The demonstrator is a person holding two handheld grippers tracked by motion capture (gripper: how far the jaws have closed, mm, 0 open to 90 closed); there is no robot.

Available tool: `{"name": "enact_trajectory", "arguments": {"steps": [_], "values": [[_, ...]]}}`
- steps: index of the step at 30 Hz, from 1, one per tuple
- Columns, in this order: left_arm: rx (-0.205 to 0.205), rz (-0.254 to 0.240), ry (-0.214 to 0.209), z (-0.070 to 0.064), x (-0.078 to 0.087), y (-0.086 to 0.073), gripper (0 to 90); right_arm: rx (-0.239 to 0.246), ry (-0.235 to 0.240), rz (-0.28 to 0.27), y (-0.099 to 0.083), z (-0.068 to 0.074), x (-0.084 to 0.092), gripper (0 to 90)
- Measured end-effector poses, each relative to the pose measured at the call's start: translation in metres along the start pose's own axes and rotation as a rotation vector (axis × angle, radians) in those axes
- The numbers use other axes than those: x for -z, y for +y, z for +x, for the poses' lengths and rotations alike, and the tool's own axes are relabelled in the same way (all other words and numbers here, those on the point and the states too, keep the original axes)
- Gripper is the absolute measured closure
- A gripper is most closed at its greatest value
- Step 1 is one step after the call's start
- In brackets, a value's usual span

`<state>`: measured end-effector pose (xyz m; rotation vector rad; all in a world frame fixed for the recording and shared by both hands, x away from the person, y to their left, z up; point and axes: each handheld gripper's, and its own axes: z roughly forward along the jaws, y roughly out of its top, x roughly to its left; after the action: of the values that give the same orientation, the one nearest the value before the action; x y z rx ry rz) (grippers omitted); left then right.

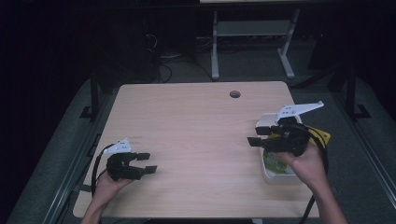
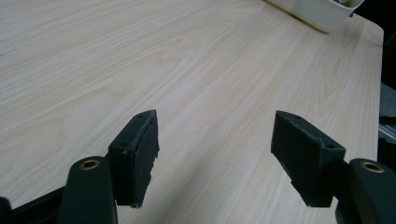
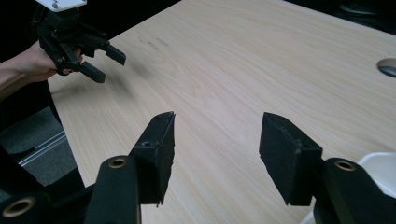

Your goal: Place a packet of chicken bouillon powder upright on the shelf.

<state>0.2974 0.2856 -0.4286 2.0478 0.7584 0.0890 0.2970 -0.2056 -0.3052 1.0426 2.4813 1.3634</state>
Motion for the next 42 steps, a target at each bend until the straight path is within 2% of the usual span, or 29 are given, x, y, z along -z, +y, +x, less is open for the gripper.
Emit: {"name": "enact_trajectory", "arguments": {"steps": [24, 42], "values": [[-0.001, 0.0, 0.016, -0.002, 0.0, 0.0, 25.5, 0.044, 0.074, 0.059, -0.003, 0.027, -0.064, 39.8], [-0.009, 0.017, 0.016, -0.004, -0.001, 0.0, 25.0, 0.05, 0.104, 0.098, -0.016, 0.034, -0.103, 34.3]]}}
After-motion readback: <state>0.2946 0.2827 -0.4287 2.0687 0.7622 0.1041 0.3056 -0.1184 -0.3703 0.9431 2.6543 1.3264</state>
